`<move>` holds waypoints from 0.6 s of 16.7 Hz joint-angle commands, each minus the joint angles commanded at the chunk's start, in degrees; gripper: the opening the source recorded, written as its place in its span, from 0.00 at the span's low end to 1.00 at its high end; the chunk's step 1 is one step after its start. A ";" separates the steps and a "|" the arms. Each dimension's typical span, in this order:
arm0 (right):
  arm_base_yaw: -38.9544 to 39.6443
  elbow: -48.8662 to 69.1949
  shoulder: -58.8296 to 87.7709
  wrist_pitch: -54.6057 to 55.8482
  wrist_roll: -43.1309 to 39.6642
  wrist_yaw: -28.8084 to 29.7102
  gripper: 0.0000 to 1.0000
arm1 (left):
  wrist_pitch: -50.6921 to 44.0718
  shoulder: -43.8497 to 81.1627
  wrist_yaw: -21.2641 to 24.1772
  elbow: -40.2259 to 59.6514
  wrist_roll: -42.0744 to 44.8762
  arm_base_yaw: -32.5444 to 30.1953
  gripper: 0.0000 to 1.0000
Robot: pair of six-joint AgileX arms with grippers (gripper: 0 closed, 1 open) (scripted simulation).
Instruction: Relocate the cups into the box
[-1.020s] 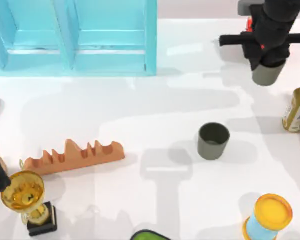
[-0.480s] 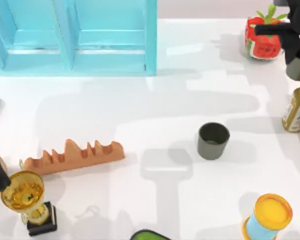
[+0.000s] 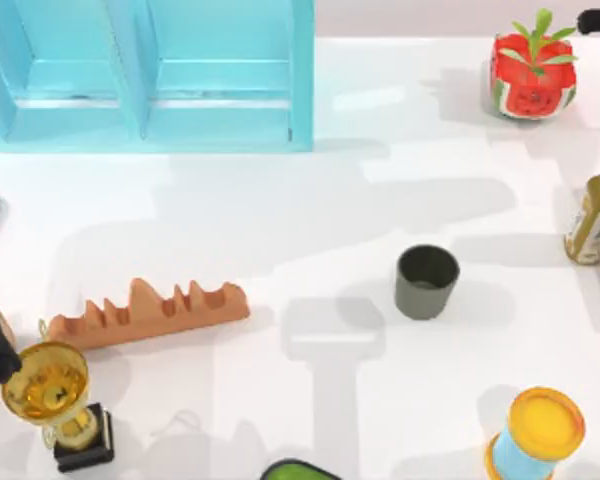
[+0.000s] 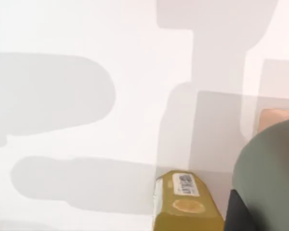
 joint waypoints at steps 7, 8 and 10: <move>-16.80 -26.98 -19.03 -3.47 -16.65 -1.46 0.00 | 0.00 0.00 0.00 0.00 0.00 0.00 1.00; -19.50 -31.16 -22.25 -4.21 -18.77 -1.36 0.00 | 0.00 0.00 0.00 0.00 0.00 0.00 1.00; -24.53 -38.38 -28.60 -5.26 -22.56 -1.21 0.00 | 0.00 0.00 0.00 0.00 0.00 0.00 1.00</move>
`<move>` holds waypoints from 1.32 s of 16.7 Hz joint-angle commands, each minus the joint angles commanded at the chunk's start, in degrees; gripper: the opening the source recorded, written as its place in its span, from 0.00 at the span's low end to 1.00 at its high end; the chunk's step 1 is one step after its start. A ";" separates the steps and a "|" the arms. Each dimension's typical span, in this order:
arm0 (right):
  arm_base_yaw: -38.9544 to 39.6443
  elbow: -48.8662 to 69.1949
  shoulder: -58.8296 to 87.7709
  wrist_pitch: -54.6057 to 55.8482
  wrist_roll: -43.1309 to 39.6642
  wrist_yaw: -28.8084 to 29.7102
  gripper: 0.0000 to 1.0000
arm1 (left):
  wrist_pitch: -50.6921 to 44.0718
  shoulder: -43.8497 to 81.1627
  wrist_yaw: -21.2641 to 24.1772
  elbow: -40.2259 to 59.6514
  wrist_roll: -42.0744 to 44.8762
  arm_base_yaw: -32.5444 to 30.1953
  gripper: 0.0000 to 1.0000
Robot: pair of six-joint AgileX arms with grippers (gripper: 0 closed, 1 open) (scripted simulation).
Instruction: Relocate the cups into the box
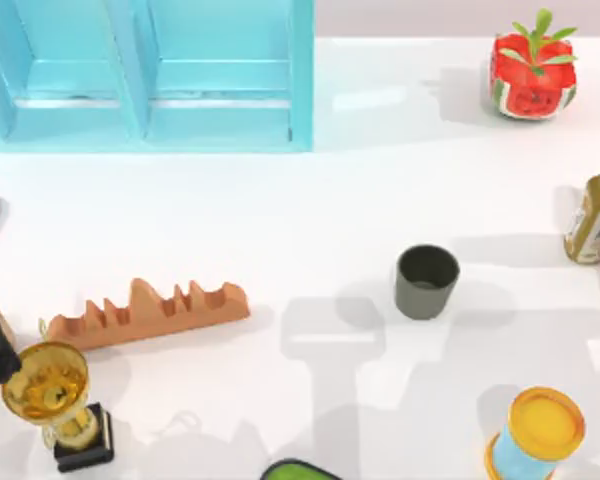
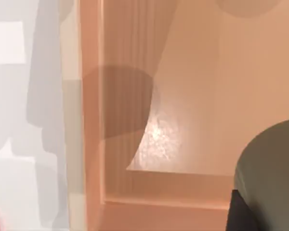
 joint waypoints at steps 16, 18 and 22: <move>-8.55 -15.84 -11.21 6.31 -6.87 -0.63 0.00 | 0.00 0.00 0.00 0.00 0.00 0.00 1.00; -8.77 -19.52 -11.02 11.04 -7.00 -0.64 0.00 | 0.00 0.00 0.00 0.00 0.00 0.00 1.00; -9.28 -23.40 -10.21 15.17 -7.25 -0.66 0.00 | 0.00 0.00 0.00 0.00 0.00 0.00 1.00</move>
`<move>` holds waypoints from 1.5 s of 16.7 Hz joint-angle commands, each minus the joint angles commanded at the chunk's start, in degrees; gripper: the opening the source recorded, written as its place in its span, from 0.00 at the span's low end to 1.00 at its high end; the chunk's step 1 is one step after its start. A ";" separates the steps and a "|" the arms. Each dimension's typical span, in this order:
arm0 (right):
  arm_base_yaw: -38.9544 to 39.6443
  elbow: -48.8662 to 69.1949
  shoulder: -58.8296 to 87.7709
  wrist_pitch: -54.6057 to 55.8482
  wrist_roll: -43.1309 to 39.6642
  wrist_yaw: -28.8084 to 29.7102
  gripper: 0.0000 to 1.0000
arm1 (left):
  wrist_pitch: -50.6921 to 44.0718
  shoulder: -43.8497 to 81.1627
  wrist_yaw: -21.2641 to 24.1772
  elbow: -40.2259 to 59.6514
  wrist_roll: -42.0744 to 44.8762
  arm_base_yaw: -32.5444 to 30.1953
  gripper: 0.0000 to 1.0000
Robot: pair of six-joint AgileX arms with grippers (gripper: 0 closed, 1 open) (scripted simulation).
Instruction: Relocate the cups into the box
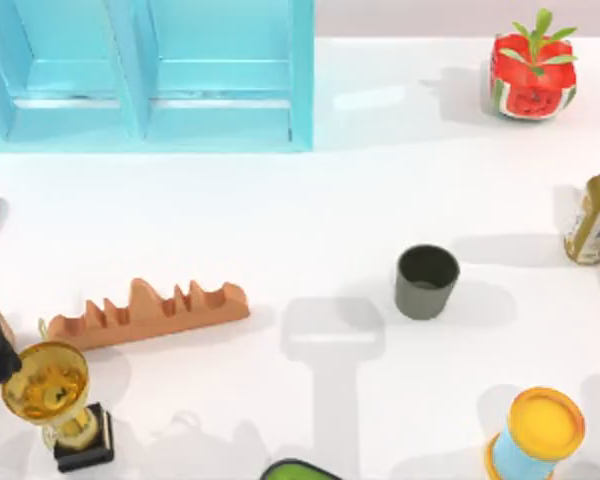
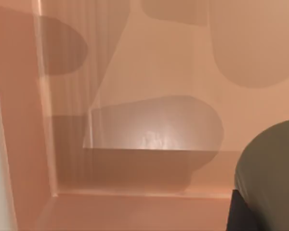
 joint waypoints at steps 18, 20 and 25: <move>0.00 0.00 0.00 0.00 0.00 0.00 1.00 | 0.00 0.00 0.00 0.00 0.00 0.00 1.00; 0.00 0.00 0.00 0.00 0.00 0.00 1.00 | 0.00 0.00 0.00 0.00 0.00 0.00 1.00; 0.05 0.02 -0.04 -0.01 0.00 0.00 1.00 | 0.00 0.00 0.00 0.00 0.00 0.00 1.00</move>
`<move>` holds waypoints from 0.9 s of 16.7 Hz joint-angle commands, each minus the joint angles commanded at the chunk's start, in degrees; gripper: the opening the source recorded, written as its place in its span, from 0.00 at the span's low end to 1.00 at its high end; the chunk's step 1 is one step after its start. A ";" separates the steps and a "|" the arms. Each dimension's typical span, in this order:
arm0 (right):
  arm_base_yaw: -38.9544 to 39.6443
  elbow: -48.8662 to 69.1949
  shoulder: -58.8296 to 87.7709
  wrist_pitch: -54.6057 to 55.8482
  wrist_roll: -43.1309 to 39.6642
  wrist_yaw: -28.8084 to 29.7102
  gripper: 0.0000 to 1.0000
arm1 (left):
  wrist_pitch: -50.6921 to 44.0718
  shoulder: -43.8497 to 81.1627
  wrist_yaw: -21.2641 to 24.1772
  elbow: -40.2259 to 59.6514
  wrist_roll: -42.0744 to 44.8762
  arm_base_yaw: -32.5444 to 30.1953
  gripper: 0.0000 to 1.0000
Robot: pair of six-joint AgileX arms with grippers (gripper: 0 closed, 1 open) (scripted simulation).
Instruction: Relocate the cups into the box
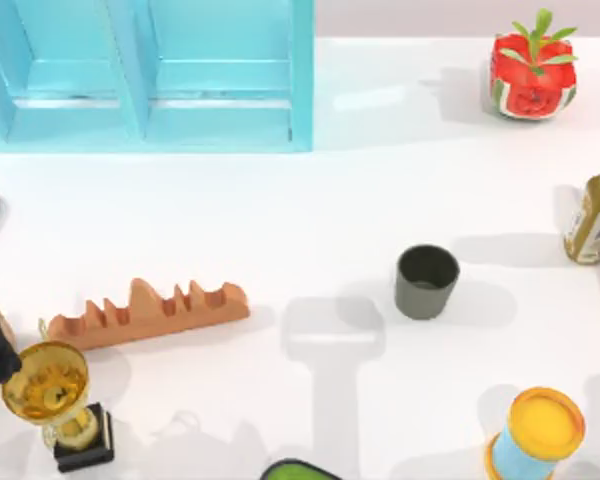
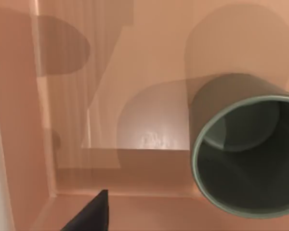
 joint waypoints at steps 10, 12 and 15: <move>-0.45 20.50 0.65 -20.19 -0.40 0.02 1.00 | 0.00 0.00 0.00 0.00 0.00 0.00 1.00; -0.39 22.84 0.40 -22.51 -0.38 -0.01 1.00 | 0.00 0.00 0.00 0.00 0.00 0.00 1.00; -0.38 23.10 0.36 -22.77 -0.37 -0.01 1.00 | 0.00 0.00 0.00 0.00 0.00 0.00 1.00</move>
